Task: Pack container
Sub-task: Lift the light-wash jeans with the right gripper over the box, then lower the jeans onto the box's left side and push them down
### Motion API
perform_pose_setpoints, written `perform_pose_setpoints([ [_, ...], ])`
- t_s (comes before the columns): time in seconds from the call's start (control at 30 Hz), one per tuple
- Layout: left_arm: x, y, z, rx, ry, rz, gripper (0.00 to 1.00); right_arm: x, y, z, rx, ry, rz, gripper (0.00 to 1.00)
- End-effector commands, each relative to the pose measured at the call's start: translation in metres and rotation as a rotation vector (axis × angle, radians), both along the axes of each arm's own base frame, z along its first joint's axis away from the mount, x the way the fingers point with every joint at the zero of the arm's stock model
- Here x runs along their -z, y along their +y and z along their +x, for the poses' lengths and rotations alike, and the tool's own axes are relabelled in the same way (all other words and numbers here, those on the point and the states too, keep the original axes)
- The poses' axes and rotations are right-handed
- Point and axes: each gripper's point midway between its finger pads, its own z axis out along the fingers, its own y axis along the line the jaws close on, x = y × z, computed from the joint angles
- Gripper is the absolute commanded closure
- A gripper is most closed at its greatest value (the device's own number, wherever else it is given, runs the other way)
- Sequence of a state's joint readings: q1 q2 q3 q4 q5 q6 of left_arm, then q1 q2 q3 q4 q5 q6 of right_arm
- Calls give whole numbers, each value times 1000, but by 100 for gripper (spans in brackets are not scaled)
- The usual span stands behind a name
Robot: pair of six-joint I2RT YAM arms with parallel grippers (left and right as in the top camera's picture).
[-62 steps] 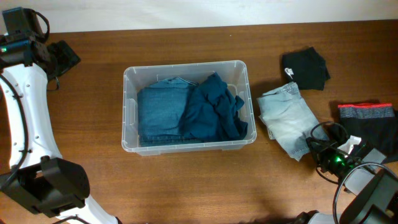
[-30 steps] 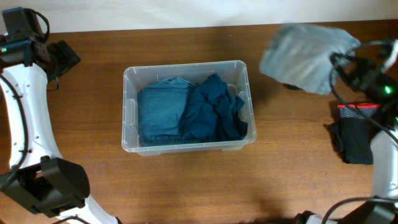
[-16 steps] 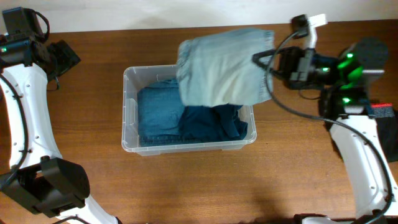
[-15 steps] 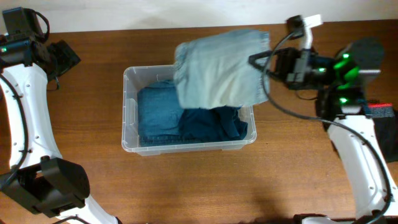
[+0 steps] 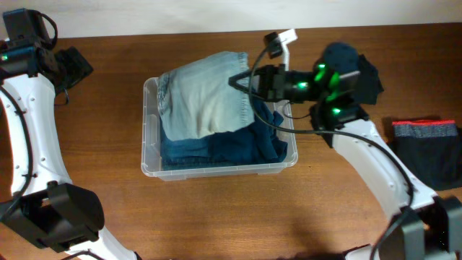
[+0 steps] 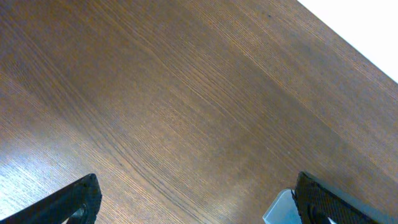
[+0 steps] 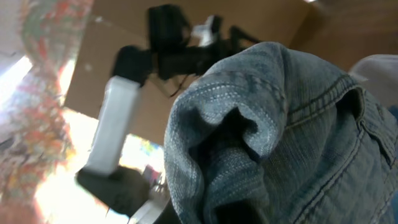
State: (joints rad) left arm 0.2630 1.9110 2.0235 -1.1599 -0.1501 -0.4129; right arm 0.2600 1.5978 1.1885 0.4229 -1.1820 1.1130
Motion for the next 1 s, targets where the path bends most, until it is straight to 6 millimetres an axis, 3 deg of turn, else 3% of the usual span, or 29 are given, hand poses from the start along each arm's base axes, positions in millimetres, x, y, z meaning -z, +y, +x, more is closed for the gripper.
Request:
perform_pose_setpoints([
  [0.0, 0, 1, 1, -13, -4, -2, 0, -12, 15, 17, 80, -121, 13, 96],
  [0.17, 0, 1, 1, -13, -4, -2, 1, -8, 38, 24, 97, -174, 44, 96],
  [0.33, 0, 1, 1, -13, -4, -1, 1, 2, 52, 33, 145, -114, 49, 96],
  [0.63, 0, 1, 1, -13, -4, -2, 1, 15, 80, 22, 102, -95, 52, 96],
  [0.97, 0, 1, 1, -13, -4, -2, 0, 54, 79, 44, 133, -39, 8, 95],
])
